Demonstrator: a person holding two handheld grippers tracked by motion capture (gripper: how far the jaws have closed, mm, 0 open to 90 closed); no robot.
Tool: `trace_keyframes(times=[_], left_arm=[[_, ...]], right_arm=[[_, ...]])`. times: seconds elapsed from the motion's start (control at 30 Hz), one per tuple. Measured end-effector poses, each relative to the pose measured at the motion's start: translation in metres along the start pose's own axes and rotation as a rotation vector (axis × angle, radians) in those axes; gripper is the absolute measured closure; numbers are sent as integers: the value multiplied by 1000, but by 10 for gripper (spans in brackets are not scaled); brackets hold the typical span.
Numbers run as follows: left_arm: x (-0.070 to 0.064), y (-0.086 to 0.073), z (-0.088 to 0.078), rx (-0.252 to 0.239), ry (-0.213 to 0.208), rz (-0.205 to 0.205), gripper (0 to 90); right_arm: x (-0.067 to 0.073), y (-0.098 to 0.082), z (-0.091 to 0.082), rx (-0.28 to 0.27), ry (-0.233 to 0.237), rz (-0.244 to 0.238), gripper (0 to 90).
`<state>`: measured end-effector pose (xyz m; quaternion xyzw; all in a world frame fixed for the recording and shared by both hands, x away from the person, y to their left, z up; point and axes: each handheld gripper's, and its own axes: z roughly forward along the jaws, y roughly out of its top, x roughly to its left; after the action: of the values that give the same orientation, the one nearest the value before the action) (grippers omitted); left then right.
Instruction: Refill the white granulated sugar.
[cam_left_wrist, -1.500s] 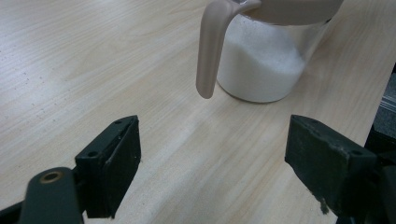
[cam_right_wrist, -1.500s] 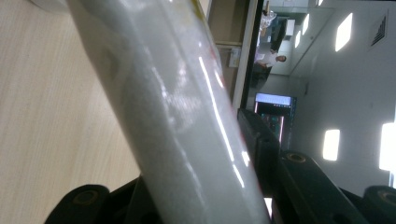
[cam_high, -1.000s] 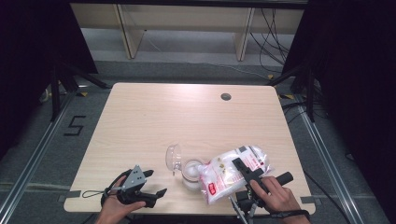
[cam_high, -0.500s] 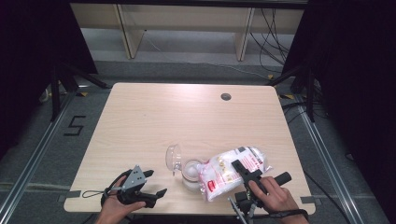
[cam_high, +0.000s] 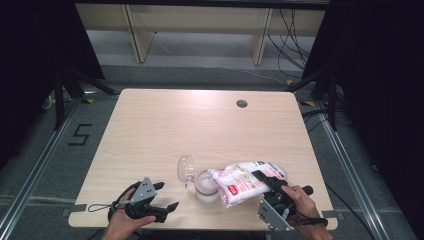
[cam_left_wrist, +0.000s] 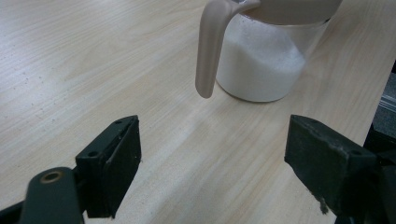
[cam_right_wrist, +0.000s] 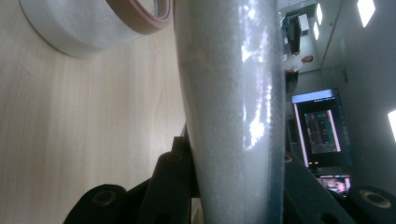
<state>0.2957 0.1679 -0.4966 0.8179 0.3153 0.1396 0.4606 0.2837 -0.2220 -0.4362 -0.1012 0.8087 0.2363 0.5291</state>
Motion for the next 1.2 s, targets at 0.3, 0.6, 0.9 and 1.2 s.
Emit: trace_keyframes(times=[0.3,0.6,0.9,1.2], left_arm=[[0,0,1,4,0,2,182],[1,0,1,10,2,11,183],[0,0,1,6,5,7,183],[1,0,0,8,0,13,182]], right_arm=[[-4,-21,6,-89,43,334,788],[-6,-35,19,-121,50,487,794],[3,-50,34,-173,115,689,797],[9,-63,41,-165,139,790,798]])
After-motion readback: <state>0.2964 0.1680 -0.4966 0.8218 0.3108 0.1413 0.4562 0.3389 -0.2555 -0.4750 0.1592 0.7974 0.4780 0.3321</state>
